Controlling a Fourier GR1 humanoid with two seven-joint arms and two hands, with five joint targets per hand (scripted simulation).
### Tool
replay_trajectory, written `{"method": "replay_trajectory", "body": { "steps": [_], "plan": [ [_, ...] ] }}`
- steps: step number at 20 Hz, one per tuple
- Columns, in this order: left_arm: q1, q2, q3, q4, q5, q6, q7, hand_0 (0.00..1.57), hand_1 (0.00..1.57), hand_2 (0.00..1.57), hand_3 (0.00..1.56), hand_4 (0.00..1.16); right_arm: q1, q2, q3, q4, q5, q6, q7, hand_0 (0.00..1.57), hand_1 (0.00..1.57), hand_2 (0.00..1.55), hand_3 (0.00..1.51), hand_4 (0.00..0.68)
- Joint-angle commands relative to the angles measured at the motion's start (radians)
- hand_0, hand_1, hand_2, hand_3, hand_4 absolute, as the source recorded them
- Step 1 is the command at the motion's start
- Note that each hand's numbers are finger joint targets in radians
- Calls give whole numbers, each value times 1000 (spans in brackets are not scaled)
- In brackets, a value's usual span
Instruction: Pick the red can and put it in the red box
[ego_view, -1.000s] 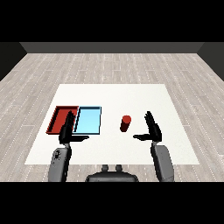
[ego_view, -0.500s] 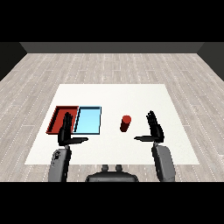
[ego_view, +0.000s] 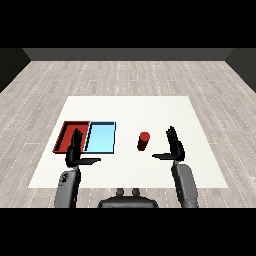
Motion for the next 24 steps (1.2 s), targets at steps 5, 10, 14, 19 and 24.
{"method": "replay_trajectory", "body": {
  "steps": [5, 10, 14, 19, 24],
  "plan": [
    [-57, 19, 23, 32, 0, 8, 10, 0, 0, 0, 0, 0, -77, 9, -7, 148, 20, -9, -75, 0, 0, 0, 0, 0],
    [-14, -18, 1, 74, 3, 4, -73, 0, 0, 0, 0, 0, -79, 39, 14, 156, 8, -22, -46, 0, 0, 0, 0, 0],
    [39, 11, 14, -45, 48, -31, 4, 0, 0, 0, 0, 0, -169, 48, -11, 262, -23, -15, -60, 0, 0, 0, 0, 0],
    [-3, -51, -44, -5, -13, 45, -18, 0, 0, 0, 0, 0, -193, 64, 30, 237, -58, -78, -3, 0, 0, 0, 0, 0],
    [95, -51, -71, -132, 0, 23, 48, 0, 0, 0, 0, 0, -276, 65, -11, 478, -49, -42, -159, 0, 0, 0, 0, 0]
  ]
}}
